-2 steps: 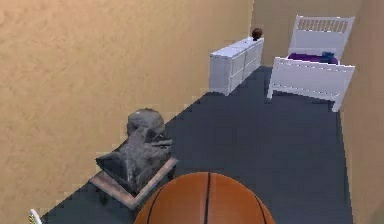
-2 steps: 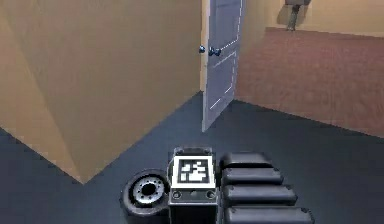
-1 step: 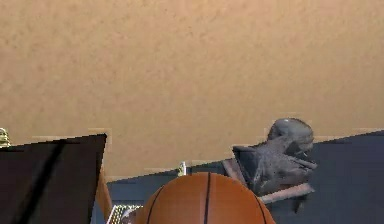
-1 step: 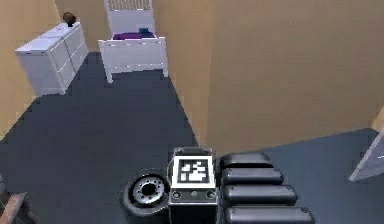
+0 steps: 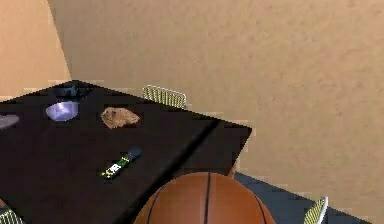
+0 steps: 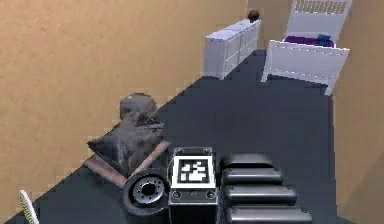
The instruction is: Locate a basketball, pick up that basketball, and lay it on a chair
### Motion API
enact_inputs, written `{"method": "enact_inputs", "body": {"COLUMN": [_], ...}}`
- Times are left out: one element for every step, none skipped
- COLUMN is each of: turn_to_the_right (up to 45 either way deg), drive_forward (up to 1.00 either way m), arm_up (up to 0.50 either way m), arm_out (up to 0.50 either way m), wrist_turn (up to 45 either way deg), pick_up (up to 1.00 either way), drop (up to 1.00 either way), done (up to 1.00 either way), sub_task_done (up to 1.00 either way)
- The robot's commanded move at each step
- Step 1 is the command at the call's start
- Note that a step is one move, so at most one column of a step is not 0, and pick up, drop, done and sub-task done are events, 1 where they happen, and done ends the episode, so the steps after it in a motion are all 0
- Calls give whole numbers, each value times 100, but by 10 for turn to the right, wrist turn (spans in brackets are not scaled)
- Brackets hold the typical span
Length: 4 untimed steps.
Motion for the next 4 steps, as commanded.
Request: {"method": "enact_inputs", "body": {"turn_to_the_right": [-270,450,450,150], "drive_forward": [0,0,0,0], "arm_up": [0,0,0,0], "arm_out": [0,0,0,0], "wrist_turn": [0,0,0,0], "pick_up": [0,0,0,0], "drop": [0,0,0,0], "done": [0,0,0,0], "sub_task_done": [0,0,0,0]}}
